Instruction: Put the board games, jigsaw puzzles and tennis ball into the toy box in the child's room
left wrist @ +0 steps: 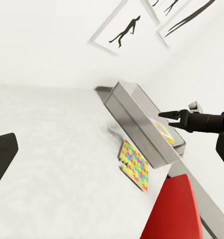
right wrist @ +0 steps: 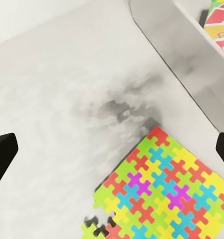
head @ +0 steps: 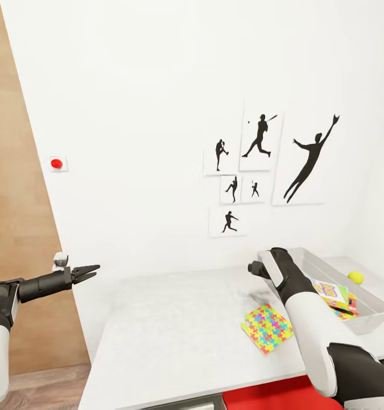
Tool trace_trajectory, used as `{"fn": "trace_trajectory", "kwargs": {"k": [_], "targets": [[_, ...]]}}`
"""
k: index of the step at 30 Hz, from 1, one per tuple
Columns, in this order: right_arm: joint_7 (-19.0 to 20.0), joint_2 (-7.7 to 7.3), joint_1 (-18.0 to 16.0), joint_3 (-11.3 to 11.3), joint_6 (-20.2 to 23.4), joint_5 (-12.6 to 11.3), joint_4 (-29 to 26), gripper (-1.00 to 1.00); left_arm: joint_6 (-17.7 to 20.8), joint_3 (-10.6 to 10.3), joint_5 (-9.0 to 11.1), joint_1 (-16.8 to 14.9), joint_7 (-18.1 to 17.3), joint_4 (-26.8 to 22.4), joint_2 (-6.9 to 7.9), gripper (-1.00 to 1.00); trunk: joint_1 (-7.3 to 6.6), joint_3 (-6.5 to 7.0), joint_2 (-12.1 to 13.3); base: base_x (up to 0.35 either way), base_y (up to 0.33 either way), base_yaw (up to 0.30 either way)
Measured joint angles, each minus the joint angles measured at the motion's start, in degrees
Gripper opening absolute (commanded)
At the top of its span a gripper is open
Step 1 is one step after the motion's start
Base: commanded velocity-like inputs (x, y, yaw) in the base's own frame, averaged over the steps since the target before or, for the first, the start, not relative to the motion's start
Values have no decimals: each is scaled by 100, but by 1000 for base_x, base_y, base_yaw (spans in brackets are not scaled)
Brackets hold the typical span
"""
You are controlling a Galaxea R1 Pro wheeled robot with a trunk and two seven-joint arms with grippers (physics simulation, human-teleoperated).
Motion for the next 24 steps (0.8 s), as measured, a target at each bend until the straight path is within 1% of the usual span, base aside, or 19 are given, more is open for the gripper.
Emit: {"fn": "trace_trajectory", "kwargs": {"k": [8, 14, 19, 24], "targets": [[9, -17, -54, 1, -4, 0, 3, 100, 0, 1, 0, 0, 0, 0, 0, 100, 176, -144, -321, 0, 0, 0], [23, -37, -100, 1, -123, -5, 14, 100, 0, -5, 0, 0, 0, 0, -5, 100, 308, -252, -562, 0, 0, 0], [34, -56, -202, 2, -171, -3, 218, 100, 0, -6, 0, 0, 0, 0, -8, 100, 418, -342, -763, 0, 0, 0], [40, -61, -255, 3, -184, -1, 306, 100, 0, -6, 0, 0, 0, 0, -9, 100, 528, -432, -964, 0, 0, 0]]}}
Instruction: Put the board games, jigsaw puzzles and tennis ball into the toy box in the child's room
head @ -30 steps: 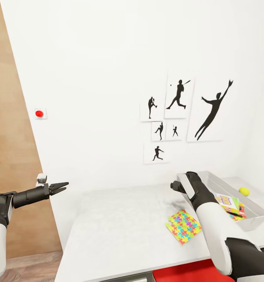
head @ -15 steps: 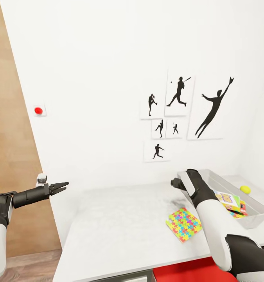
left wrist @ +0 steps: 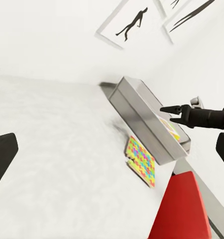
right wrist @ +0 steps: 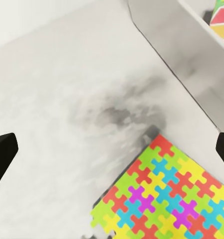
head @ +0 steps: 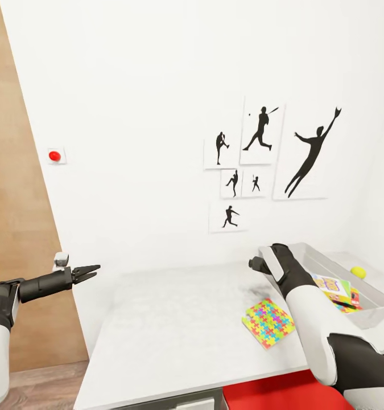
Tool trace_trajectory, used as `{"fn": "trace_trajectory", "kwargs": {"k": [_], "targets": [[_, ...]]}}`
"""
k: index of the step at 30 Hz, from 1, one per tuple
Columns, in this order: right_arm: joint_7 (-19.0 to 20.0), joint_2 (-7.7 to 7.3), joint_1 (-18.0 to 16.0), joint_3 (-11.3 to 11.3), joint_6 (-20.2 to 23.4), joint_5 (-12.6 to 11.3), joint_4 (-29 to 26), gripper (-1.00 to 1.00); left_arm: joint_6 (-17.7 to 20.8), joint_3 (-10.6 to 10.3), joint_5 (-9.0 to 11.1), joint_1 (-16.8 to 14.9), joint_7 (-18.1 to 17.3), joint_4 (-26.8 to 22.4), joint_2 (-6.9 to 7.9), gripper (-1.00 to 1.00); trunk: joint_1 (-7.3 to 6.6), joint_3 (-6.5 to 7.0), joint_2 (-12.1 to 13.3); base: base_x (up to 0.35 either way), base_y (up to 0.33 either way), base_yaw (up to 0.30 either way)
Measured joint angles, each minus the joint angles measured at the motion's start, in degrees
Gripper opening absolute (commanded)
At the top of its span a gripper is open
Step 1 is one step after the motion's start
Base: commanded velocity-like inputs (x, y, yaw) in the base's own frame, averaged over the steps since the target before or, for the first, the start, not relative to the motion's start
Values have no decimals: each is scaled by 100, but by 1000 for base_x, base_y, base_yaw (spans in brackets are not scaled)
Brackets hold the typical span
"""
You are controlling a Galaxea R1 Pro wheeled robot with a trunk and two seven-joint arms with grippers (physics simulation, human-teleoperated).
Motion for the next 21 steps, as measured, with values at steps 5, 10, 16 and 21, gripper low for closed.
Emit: {"fn": "trace_trajectory", "kwargs": {"k": [5, 10, 16, 21], "targets": [[6, 6, -25, 0, -4, 0, 26, 100, 0, 0, 0, 0, 0, 0, 0, 100, 110, -90, -201, 0, 0, 0], [6, 4, -29, 2, -5, 1, 31, 100, 0, 0, 0, 0, 0, 0, 0, 100, 220, -180, -401, 0, 0, 0], [9, -1, -30, 0, -5, 4, 32, 100, 0, 2, 0, 0, 0, 0, 6, 100, 352, -288, -642, 0, 0, 0], [14, -2, -30, 5, -5, 2, 32, 100, 0, 8, 0, 0, 0, 0, 8, 100, 462, -377, -843, 0, 0, 0]]}}
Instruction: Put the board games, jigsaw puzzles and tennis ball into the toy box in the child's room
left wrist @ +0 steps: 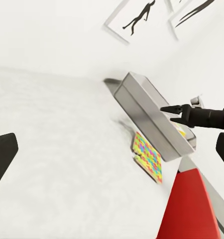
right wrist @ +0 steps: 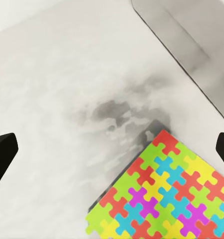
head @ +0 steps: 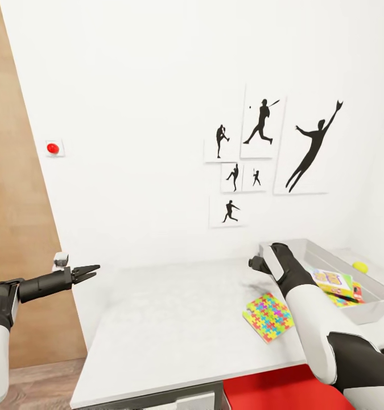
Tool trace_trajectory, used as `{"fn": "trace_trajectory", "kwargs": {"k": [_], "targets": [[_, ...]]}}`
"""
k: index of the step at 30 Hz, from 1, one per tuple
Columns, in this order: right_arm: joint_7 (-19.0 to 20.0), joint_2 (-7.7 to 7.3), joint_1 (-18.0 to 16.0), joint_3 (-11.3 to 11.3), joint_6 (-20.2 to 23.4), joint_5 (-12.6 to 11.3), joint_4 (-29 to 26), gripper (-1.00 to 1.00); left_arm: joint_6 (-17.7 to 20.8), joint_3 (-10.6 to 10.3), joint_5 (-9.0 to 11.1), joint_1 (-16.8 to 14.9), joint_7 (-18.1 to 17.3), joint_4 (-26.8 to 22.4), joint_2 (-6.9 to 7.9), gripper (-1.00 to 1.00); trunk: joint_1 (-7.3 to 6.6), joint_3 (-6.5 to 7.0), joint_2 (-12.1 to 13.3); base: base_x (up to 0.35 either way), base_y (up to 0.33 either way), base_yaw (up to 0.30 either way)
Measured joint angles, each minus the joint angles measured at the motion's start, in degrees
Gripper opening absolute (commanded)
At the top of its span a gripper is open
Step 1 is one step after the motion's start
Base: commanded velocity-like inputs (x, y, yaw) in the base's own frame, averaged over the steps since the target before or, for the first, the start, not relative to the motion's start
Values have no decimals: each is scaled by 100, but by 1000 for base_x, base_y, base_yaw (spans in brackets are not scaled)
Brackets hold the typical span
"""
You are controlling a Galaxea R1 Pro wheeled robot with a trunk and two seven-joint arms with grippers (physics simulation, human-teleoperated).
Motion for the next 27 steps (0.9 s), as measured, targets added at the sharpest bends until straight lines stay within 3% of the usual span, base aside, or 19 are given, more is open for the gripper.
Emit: {"fn": "trace_trajectory", "kwargs": {"k": [27], "targets": [[1, -3, 0, 4, 0, -2, 9, 100, 0, 4, 0, 0, 0, 0, 4, 100, 593, -485, -1083, 0, 0, 0]]}}
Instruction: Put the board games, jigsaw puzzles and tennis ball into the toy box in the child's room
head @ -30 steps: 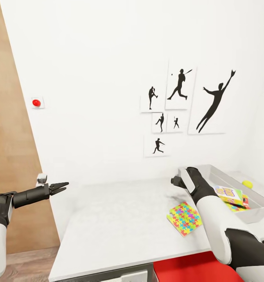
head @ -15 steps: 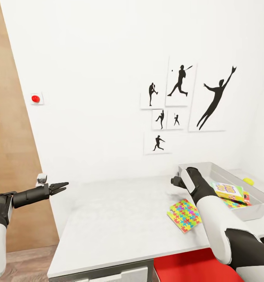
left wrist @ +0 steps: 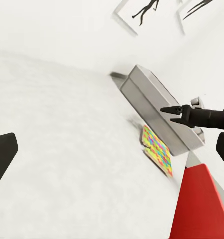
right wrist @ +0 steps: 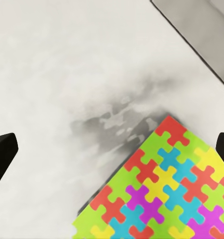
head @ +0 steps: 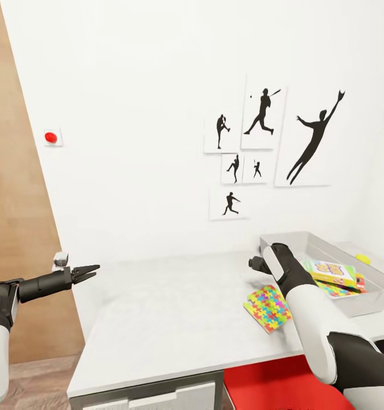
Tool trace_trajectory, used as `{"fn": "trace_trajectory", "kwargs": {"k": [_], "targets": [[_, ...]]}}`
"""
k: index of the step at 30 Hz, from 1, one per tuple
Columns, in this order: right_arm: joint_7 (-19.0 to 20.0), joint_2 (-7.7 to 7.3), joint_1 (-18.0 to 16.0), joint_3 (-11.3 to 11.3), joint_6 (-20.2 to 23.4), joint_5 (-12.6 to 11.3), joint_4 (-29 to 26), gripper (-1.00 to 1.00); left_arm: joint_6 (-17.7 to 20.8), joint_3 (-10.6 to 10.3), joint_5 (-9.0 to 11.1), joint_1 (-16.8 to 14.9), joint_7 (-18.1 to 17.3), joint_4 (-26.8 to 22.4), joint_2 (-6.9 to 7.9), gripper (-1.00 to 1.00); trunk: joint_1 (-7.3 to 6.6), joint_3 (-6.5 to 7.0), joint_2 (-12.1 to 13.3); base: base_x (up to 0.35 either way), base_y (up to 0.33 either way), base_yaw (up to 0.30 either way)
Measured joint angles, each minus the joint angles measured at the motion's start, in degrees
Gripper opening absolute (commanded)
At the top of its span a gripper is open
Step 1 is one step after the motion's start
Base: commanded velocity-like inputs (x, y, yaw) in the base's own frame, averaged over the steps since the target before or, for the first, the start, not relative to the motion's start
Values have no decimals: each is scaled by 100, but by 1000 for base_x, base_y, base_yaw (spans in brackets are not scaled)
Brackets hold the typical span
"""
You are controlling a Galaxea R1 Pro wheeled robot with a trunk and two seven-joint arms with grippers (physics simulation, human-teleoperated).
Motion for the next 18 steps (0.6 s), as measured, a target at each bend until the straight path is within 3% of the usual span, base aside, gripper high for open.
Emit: {"fn": "trace_trajectory", "kwargs": {"k": [10, 13, 18], "targets": [[0, -5, -8, 0, 0, 2, 0, 100, 0, 13, 0, 0, 0, 0, 77, 100, 220, -180, -401, 0, 0, 0], [0, -6, -12, 0, 0, 4, 0, 100, 0, 10, 32, 0, 0, 0, 215, 100, 286, -233, -522, 0, 0, 0], [0, -6, -70, 12, 0, 6, 0, 100, 0, -8, 256, 0, 0, 0, 426, 100, 395, -323, -722, 0, 0, 0]]}}
